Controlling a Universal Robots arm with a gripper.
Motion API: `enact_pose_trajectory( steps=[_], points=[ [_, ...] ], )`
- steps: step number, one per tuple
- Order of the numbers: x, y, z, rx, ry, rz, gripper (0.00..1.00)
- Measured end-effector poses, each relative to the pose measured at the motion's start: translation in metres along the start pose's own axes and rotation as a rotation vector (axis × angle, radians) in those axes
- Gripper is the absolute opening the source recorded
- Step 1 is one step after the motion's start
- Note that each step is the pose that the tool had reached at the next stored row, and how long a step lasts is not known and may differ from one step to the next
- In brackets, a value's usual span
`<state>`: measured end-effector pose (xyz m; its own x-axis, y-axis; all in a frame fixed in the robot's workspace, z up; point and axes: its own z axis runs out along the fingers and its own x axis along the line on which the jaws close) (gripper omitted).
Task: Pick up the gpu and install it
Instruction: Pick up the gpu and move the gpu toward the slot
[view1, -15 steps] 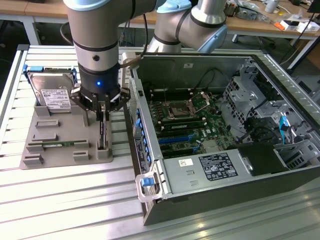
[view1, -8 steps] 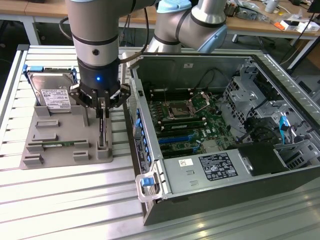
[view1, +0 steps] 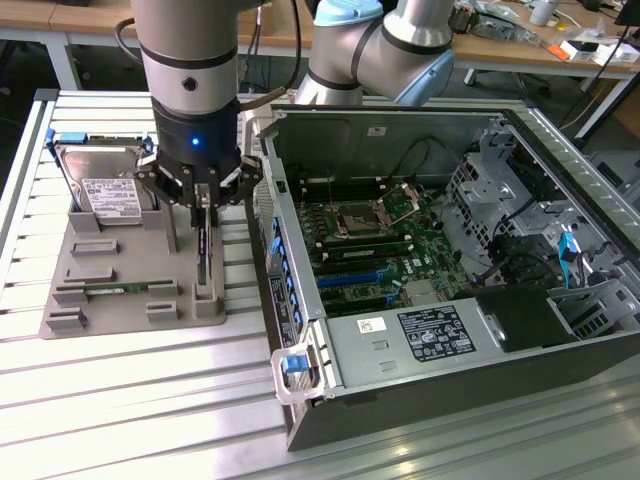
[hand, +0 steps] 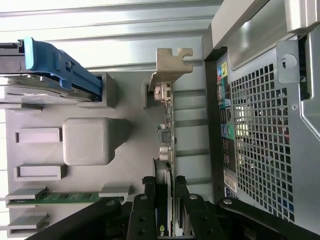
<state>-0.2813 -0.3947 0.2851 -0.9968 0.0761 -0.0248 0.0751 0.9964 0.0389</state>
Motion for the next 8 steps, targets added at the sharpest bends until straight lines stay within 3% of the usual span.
enact_pose_trajectory(
  steps=[8],
  points=[
    [0.0,0.0007,-0.0183,0.0,0.0,0.0,0.27]
  ],
)
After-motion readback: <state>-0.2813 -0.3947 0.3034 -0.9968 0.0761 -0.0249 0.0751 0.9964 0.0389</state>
